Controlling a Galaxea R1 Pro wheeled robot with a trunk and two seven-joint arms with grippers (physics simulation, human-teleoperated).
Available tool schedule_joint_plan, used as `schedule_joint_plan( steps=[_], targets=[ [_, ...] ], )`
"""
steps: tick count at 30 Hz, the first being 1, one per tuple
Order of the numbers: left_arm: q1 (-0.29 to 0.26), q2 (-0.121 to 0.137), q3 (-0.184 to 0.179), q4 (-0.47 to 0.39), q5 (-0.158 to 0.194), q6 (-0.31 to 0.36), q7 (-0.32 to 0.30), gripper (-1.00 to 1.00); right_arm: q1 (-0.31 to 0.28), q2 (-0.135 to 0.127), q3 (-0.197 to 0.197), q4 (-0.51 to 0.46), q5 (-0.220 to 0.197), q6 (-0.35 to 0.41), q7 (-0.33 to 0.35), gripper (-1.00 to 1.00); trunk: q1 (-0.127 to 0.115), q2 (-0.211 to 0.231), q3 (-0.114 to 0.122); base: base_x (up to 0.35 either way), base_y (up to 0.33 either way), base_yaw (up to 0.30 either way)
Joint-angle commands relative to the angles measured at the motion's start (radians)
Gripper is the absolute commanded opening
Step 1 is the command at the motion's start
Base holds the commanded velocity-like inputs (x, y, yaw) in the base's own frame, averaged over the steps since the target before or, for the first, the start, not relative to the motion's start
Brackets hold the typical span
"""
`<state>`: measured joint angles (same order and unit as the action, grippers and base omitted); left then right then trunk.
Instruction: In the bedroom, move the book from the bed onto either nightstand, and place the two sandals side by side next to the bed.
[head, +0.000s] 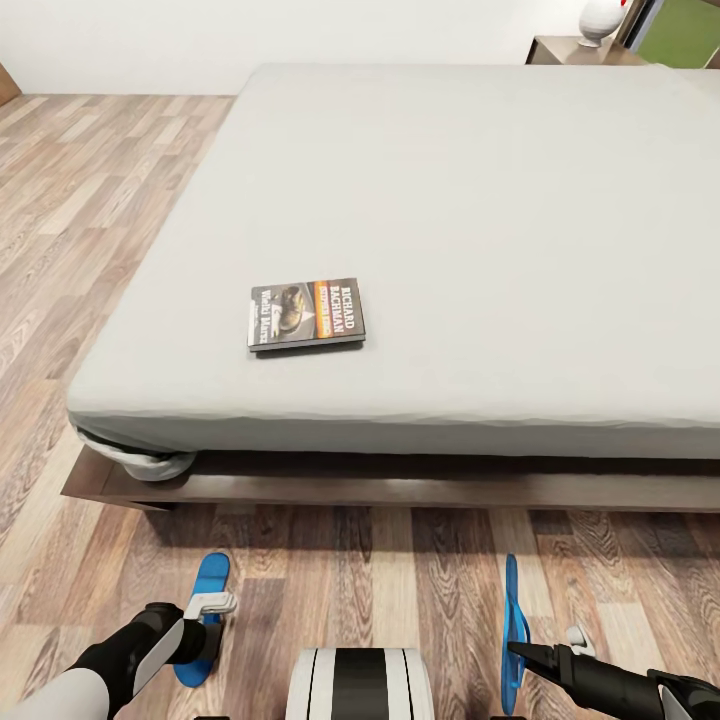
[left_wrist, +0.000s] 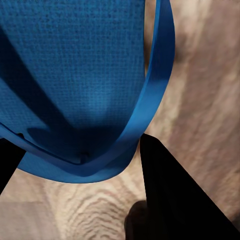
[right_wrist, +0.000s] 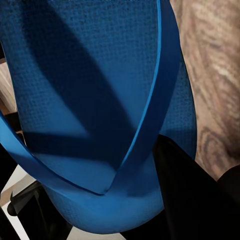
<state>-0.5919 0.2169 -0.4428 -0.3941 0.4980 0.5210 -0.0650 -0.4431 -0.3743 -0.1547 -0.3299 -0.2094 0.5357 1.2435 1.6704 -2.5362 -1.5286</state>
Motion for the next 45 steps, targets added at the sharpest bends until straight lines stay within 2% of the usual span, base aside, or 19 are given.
schedule_joint_plan(
  steps=[1,4,5,33,45],
  targets=[
    [0.0,0.001,-0.004,-0.002,-0.001,0.004,-0.002,-1.0,0.0,0.0,-0.002,0.0,-0.002,0.009,0.002,-1.0,0.0,0.0,-0.001,0.0,0.0,0.0],
    [0.0,0.0,-0.004,-0.001,-0.001,0.004,-0.002,-1.0,0.0,0.0,-0.002,0.0,-0.002,0.009,0.002,-1.0,0.0,0.0,-0.001,0.0,0.0,0.0],
    [0.0,0.0,-0.004,-0.001,-0.001,0.004,-0.002,1.0,0.0,0.0,-0.002,0.0,-0.002,0.009,0.002,-1.0,0.0,0.0,-0.001,0.0,0.0,0.0],
    [0.0,0.001,-0.004,-0.001,-0.001,0.004,-0.002,1.0,0.0,0.0,-0.002,0.0,-0.002,0.009,0.002,-1.0,-0.001,0.0,0.003,0.0,0.0,0.0],
    [0.0,-0.001,-0.004,-0.001,-0.001,0.005,-0.002,1.0,0.0,0.0,-0.002,0.0,-0.002,0.009,0.002,-1.0,-0.006,0.003,0.05,0.0,0.0,0.0]
  ],
)
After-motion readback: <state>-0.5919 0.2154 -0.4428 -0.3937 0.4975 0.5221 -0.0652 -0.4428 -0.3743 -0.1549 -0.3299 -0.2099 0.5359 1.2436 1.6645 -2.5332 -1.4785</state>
